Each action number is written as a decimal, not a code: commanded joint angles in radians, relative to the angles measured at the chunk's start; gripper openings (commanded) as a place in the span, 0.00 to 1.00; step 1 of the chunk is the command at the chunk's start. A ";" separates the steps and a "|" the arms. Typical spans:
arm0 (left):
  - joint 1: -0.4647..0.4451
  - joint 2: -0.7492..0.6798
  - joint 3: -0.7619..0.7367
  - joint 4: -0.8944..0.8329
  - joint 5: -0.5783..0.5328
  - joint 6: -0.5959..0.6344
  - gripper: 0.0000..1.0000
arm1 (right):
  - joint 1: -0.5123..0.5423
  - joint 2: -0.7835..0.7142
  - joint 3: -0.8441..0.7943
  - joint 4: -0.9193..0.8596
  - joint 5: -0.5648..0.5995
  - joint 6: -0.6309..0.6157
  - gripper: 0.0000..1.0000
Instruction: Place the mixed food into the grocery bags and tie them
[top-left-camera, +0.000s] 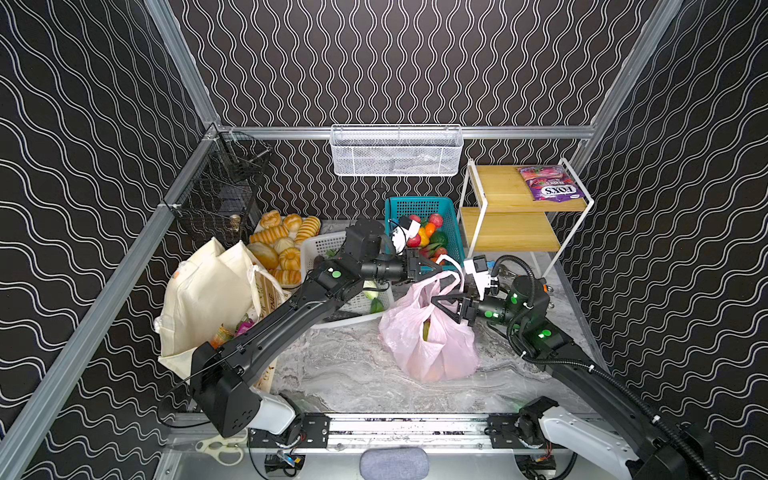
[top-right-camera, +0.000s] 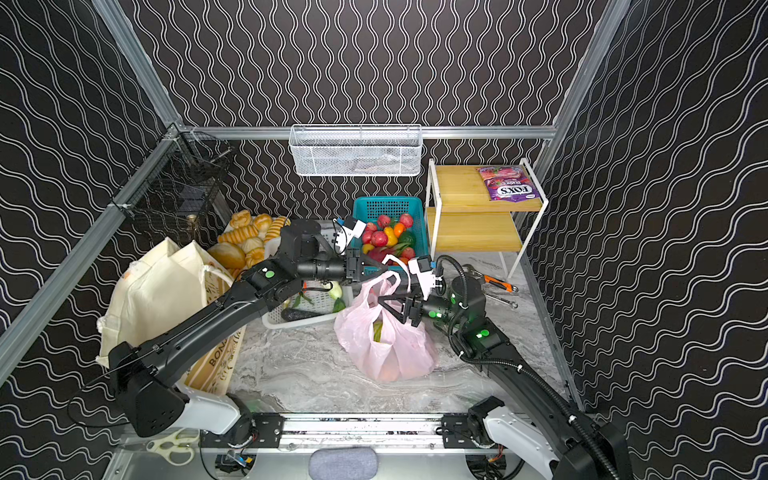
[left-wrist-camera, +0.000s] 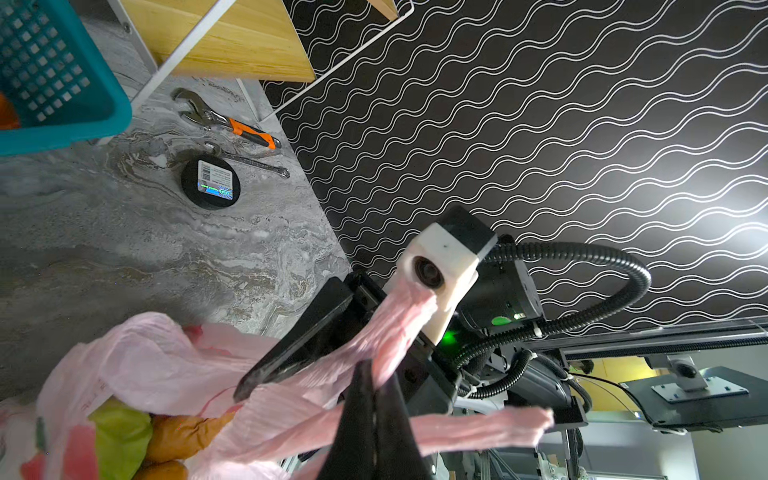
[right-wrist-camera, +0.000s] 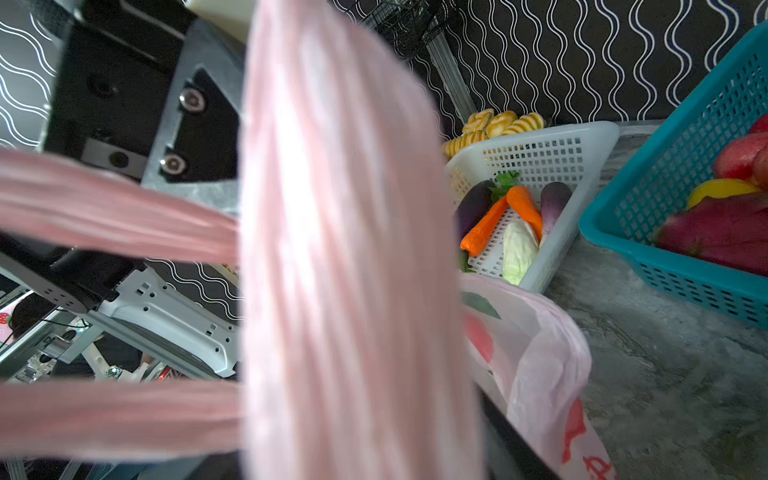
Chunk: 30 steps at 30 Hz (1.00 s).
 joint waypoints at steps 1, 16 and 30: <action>-0.004 -0.011 -0.002 -0.012 -0.036 0.030 0.00 | 0.000 0.000 0.010 0.078 -0.010 0.064 0.68; -0.013 -0.109 -0.147 0.075 -0.196 -0.049 0.00 | 0.001 -0.014 0.002 -0.028 0.186 0.102 0.30; -0.011 -0.197 -0.211 0.024 -0.324 -0.051 0.00 | 0.000 -0.047 -0.040 0.029 0.165 0.150 0.41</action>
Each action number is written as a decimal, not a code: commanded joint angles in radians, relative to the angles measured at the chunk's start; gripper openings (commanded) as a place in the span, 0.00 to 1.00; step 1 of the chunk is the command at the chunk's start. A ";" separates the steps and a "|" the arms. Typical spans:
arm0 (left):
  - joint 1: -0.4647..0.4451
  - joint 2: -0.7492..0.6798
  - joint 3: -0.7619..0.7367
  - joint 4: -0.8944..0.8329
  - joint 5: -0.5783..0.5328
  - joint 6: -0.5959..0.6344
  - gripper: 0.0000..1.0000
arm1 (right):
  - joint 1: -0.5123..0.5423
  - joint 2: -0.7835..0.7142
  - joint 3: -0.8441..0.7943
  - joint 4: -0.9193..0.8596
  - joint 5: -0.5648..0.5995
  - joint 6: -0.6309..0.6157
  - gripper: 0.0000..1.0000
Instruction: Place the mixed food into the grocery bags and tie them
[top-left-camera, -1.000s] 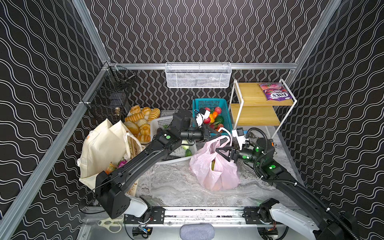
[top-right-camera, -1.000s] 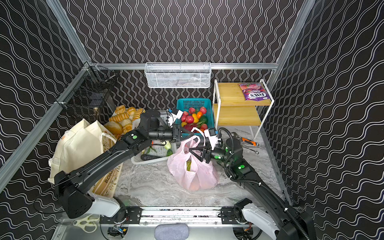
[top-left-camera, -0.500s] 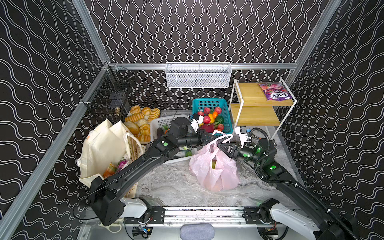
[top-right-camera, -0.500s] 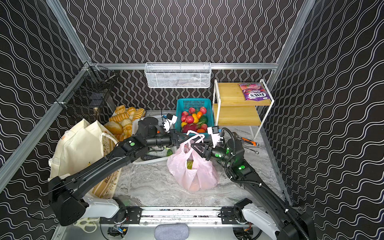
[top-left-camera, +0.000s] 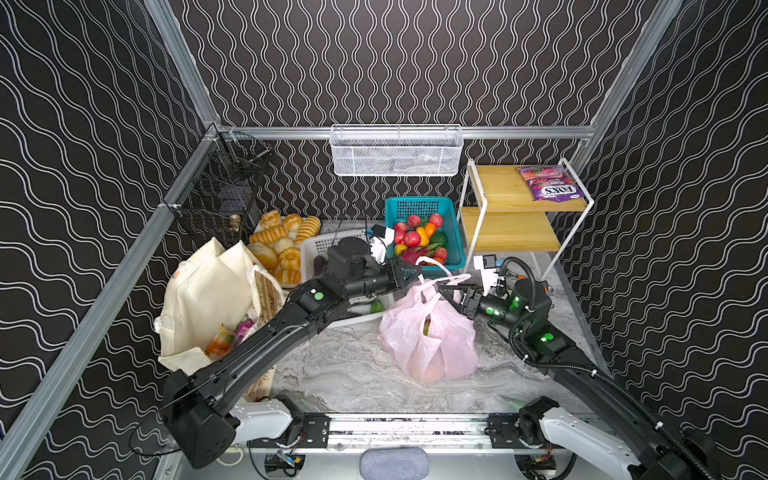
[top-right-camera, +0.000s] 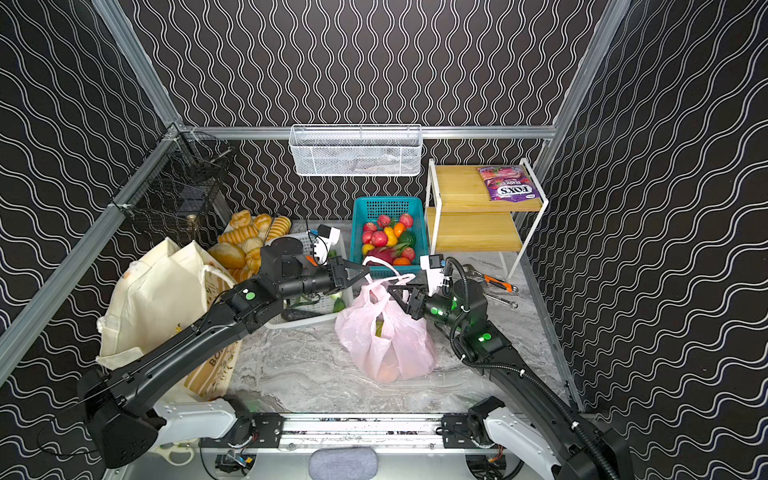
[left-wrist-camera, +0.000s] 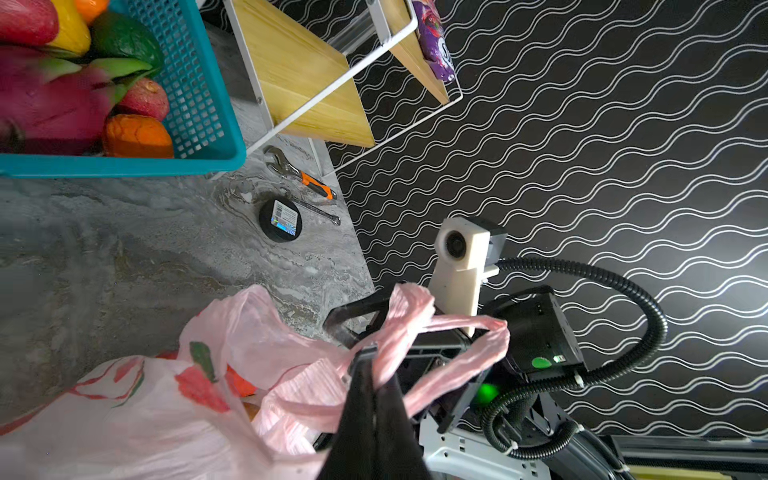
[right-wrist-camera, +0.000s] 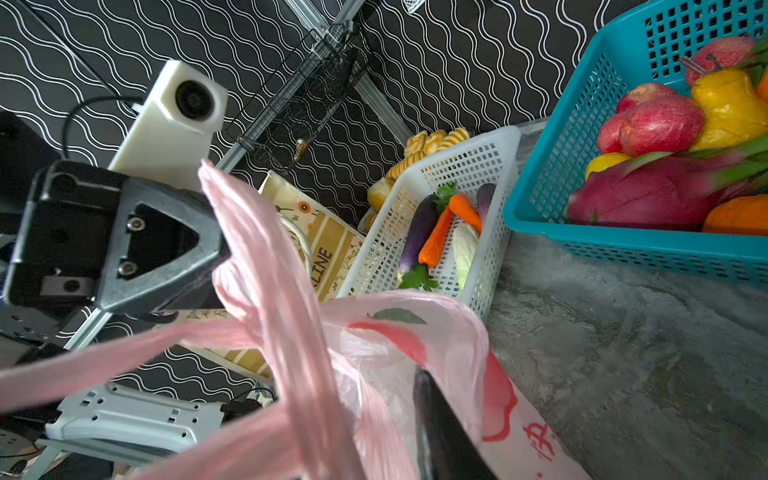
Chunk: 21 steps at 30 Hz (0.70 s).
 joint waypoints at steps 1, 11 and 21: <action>0.001 -0.004 -0.010 -0.016 -0.041 0.011 0.00 | -0.001 -0.010 -0.010 0.052 -0.057 0.008 0.43; 0.000 -0.015 -0.014 -0.010 -0.023 0.032 0.00 | 0.000 0.007 0.059 -0.084 0.026 0.016 0.21; 0.000 -0.055 -0.039 -0.084 0.063 0.113 0.00 | -0.002 0.012 0.075 -0.076 0.080 0.175 0.11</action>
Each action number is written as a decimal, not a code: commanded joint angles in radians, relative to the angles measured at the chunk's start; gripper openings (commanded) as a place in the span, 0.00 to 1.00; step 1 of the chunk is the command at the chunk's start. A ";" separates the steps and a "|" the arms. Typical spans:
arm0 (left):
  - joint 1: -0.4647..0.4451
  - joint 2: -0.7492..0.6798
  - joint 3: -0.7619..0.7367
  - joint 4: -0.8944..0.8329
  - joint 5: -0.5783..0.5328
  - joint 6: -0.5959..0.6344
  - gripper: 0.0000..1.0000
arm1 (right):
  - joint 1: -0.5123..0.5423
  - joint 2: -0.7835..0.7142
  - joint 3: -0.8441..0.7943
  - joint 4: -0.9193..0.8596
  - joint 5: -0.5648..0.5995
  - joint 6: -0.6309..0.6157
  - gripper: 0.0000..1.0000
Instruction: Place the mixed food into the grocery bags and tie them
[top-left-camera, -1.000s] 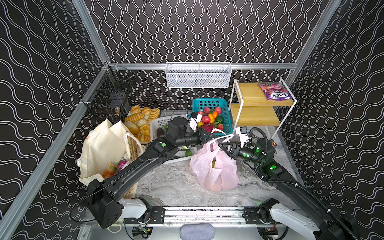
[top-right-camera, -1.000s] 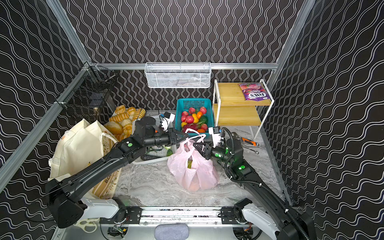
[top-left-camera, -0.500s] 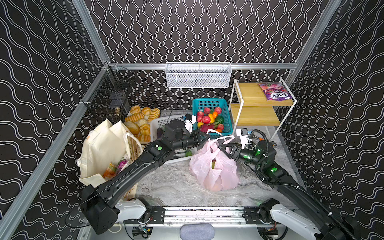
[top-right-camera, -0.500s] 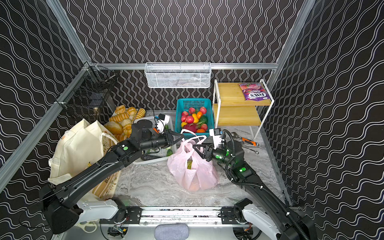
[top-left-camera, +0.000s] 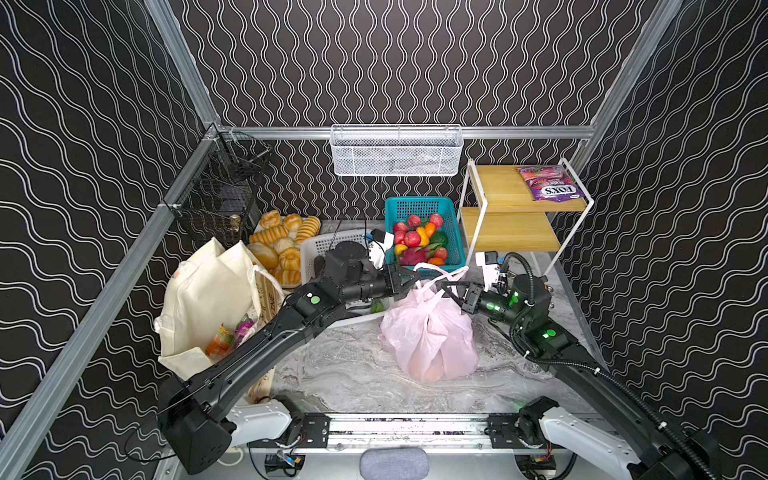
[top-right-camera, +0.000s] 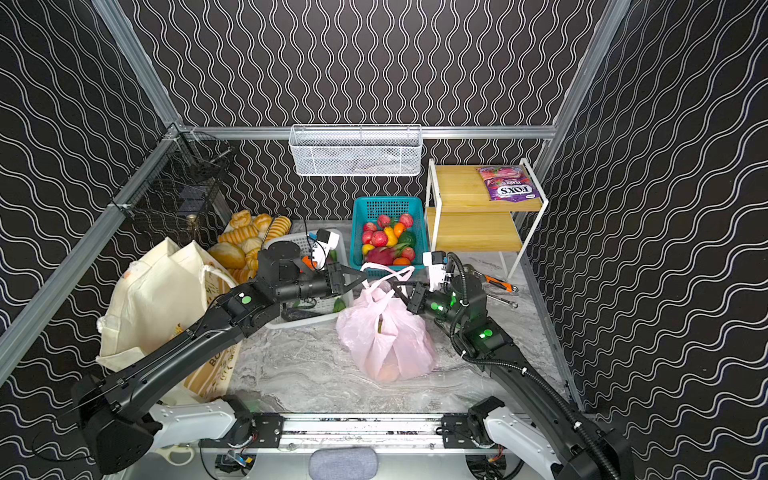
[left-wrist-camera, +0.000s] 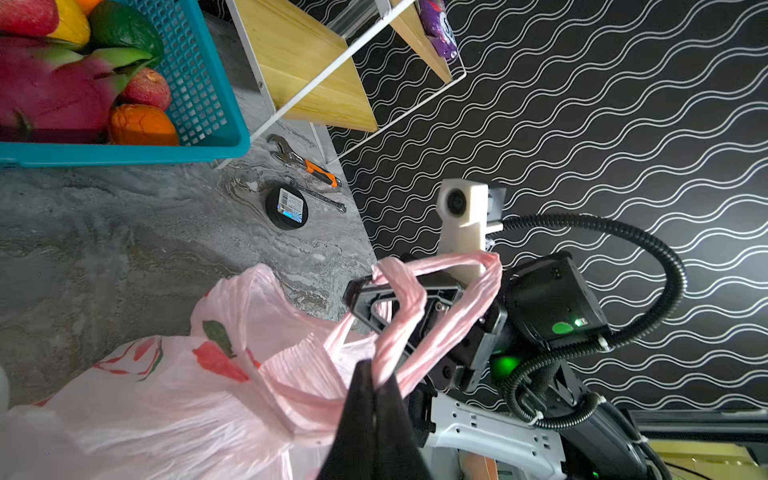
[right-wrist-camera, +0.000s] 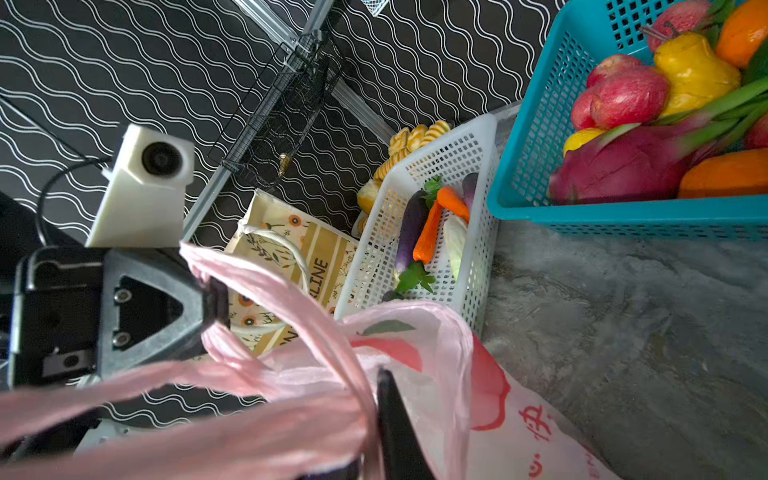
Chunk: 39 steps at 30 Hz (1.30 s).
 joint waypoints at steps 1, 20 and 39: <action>-0.001 -0.028 -0.023 -0.044 0.028 0.055 0.00 | -0.002 -0.004 0.014 0.016 0.026 0.073 0.11; -0.120 -0.139 -0.295 0.091 0.001 -0.003 0.00 | -0.005 0.037 0.082 -0.134 0.000 0.007 0.12; -0.117 -0.013 0.140 -0.186 -0.158 0.307 0.48 | -0.006 -0.030 0.072 -0.230 -0.094 -0.410 0.65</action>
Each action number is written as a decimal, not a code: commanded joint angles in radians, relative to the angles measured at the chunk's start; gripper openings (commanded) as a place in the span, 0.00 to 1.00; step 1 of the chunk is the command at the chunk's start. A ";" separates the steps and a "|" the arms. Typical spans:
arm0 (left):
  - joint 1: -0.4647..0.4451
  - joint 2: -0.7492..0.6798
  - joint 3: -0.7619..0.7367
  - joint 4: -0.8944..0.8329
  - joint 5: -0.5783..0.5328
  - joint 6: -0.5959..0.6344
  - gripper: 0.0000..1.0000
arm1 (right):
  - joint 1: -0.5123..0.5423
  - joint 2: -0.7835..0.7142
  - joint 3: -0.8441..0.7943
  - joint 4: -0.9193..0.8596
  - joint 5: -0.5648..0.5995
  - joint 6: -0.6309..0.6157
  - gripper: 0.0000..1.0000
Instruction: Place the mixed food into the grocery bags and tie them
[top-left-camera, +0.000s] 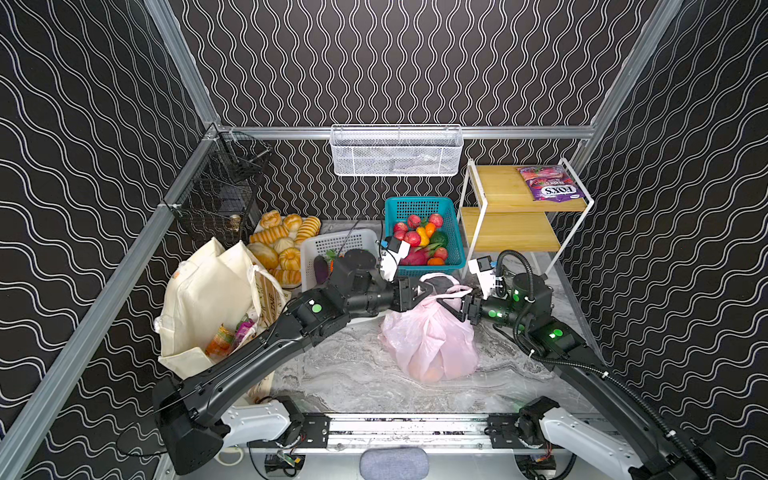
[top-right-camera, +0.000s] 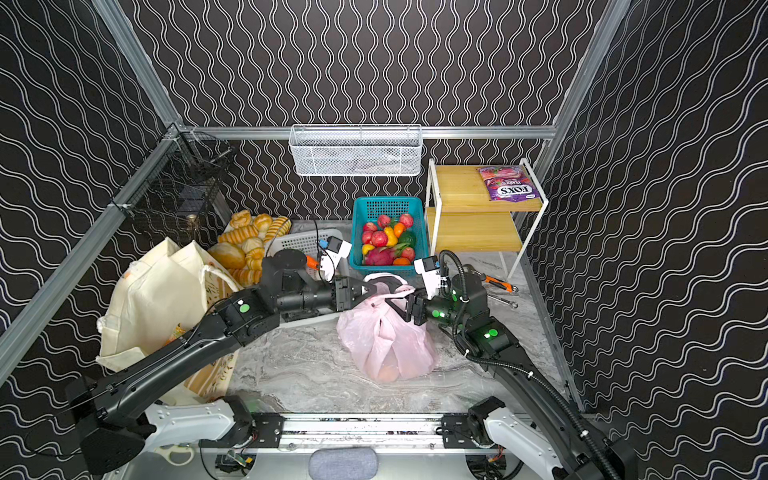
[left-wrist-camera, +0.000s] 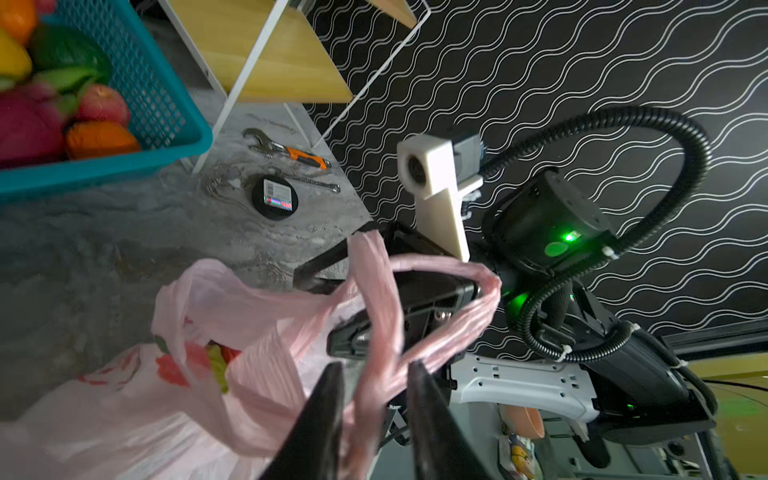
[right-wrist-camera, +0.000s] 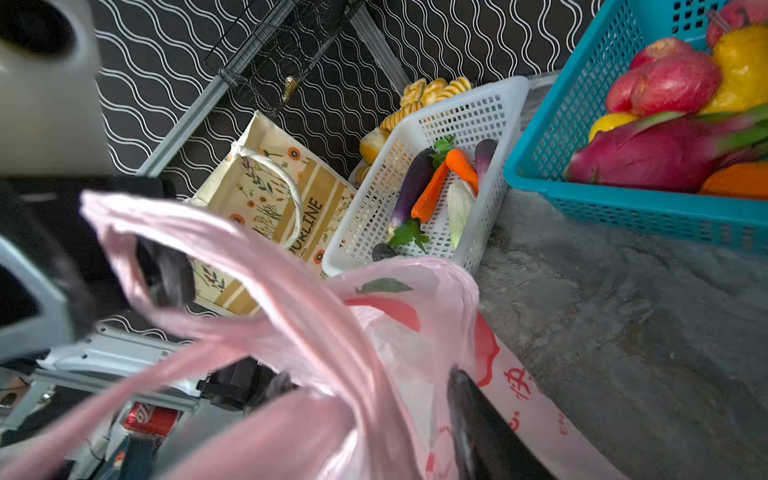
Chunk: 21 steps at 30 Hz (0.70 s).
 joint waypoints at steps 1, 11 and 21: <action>0.003 -0.002 0.095 -0.145 -0.126 0.147 0.56 | 0.000 0.000 0.031 -0.051 0.050 -0.123 0.68; 0.006 0.152 0.366 -0.389 -0.103 0.292 0.75 | -0.001 -0.062 0.028 -0.085 0.109 -0.218 0.79; 0.034 0.323 0.562 -0.632 0.038 0.449 0.80 | 0.000 -0.125 0.011 -0.114 0.145 -0.234 0.83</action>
